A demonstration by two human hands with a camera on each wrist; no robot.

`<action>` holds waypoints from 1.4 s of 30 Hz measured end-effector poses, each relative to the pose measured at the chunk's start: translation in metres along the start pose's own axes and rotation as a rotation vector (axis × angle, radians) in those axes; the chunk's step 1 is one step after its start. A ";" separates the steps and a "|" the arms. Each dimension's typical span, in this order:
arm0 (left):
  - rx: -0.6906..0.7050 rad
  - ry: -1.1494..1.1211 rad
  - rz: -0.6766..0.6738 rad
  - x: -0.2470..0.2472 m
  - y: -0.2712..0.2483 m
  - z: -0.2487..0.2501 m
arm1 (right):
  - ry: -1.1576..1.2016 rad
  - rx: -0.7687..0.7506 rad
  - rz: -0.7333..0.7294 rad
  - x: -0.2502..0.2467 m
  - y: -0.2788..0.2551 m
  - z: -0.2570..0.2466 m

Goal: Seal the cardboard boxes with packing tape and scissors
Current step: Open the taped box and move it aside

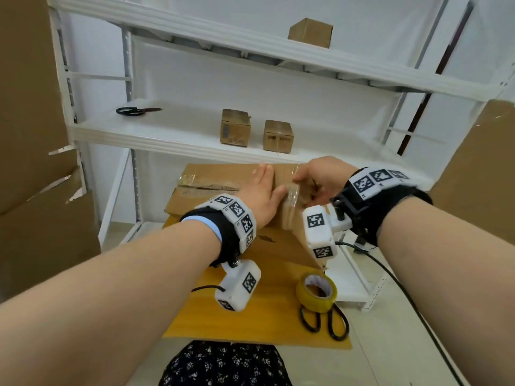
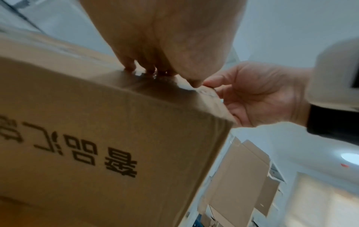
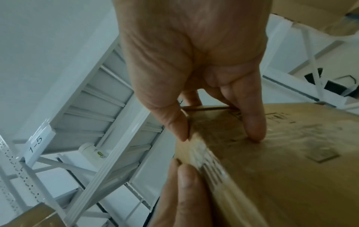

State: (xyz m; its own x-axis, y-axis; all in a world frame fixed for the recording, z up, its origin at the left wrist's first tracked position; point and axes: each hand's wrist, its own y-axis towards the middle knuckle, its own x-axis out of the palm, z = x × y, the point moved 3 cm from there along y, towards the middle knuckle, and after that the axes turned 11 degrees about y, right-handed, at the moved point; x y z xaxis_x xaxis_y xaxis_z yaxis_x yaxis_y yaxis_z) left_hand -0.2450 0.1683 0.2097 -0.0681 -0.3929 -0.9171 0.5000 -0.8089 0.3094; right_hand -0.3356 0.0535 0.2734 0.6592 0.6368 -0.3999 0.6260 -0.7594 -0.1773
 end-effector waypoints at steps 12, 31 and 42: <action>-0.277 -0.024 -0.159 0.051 -0.004 -0.092 | -0.222 -0.109 0.097 -0.007 0.023 0.006; 0.143 0.220 -0.155 0.060 0.022 -0.079 | -0.457 -0.220 0.562 -0.005 0.085 0.023; 0.207 0.295 -0.219 0.071 0.038 -0.061 | -0.860 -0.523 0.177 0.071 0.110 0.036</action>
State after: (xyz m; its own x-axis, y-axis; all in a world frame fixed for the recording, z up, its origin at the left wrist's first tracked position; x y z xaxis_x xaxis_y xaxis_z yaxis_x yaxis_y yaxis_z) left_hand -0.1786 0.1362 0.1407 0.1113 -0.0842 -0.9902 0.3154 -0.9419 0.1155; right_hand -0.2347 0.0100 0.1935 0.3667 0.0527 -0.9288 0.7879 -0.5486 0.2799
